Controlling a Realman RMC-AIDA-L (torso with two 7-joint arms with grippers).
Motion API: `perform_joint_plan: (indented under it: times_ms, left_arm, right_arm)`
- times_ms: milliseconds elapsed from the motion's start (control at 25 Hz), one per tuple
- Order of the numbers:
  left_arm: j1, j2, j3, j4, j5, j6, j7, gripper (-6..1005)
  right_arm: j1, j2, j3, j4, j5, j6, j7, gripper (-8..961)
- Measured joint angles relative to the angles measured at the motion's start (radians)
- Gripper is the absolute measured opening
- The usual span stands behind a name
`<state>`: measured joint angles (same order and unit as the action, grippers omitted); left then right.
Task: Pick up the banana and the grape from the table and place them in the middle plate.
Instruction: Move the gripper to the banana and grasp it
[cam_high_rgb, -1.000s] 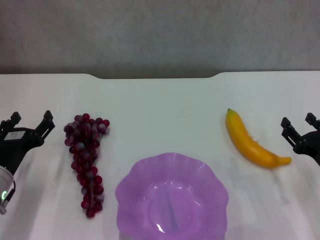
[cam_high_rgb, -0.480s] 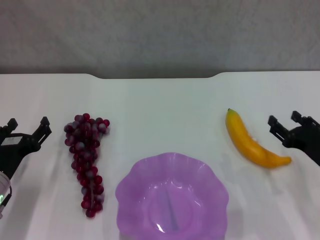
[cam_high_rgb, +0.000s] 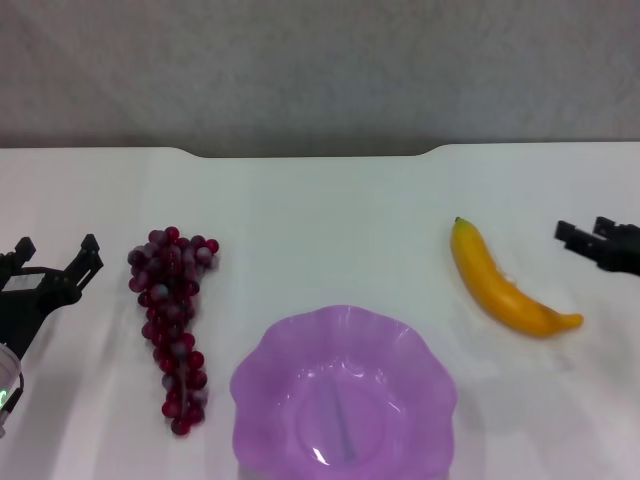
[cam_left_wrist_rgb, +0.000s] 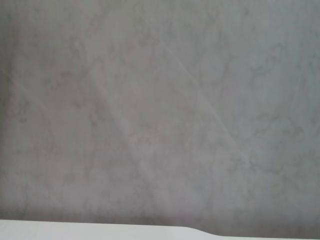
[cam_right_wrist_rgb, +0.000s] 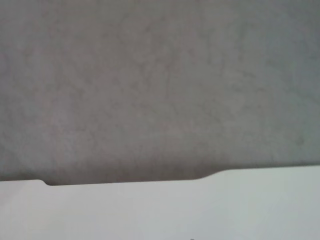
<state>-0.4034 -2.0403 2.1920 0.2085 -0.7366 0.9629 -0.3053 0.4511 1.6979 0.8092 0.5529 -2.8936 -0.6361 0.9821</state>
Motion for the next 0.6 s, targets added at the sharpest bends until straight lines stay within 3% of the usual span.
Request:
perform_joint_plan:
  times_ms: [120, 320, 480, 600]
  left_arm:
    - [0.000, 0.000, 0.000, 0.000, 0.000, 0.000, 0.000, 894]
    - [0.000, 0.000, 0.000, 0.000, 0.000, 0.000, 0.000, 894]
    - [-0.002, 0.000, 0.000, 0.003, 0.000, -0.008, 0.000, 894]
    - [-0.004, 0.000, 0.000, 0.002, 0.000, -0.011, 0.000, 894]
  right_arm:
    - [0.016, -0.039, -0.031, -0.004, 0.000, 0.001, 0.080, 701]
    - [0.083, -0.049, -0.090, -0.031, -0.001, 0.033, 0.097, 700]
    - [0.137, -0.026, -0.117, -0.054, -0.001, 0.053, 0.041, 699]
    - [0.143, 0.020, -0.071, -0.062, -0.002, 0.035, -0.061, 699]
